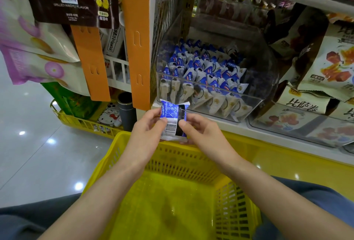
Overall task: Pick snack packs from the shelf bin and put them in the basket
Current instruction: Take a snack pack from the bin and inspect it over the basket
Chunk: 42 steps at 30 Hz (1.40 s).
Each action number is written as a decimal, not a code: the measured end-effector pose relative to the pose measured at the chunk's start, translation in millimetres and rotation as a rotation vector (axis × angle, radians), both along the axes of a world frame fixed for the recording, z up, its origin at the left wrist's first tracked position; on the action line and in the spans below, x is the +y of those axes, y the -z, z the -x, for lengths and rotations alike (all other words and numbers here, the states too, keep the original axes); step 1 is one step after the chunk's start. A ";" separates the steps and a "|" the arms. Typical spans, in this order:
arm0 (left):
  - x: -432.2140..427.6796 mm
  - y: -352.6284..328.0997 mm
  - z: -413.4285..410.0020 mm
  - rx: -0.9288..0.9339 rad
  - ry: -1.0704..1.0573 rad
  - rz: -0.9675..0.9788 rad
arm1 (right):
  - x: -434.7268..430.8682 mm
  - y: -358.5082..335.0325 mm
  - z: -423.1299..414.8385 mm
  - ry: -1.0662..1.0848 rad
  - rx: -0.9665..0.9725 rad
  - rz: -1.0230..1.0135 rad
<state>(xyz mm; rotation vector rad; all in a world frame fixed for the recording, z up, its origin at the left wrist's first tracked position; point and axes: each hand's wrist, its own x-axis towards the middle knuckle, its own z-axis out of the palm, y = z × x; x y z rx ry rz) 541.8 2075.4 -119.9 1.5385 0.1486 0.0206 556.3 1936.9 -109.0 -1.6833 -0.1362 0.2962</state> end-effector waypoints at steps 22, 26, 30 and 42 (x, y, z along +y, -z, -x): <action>-0.5 6.9 8.8 -0.224 0.125 -0.413 | 0.1 6.2 -0.6 0.035 -0.005 -0.121; 0.9 8.2 8.7 -0.246 0.093 -0.554 | 2.8 13.9 2.5 0.012 -0.067 -0.039; 4.4 8.7 8.2 -0.243 0.024 -0.696 | 4.4 16.6 5.7 -0.020 -0.141 0.073; 5.2 3.4 6.9 -0.245 -0.050 -0.626 | 7.0 13.8 6.7 -0.016 -0.177 0.150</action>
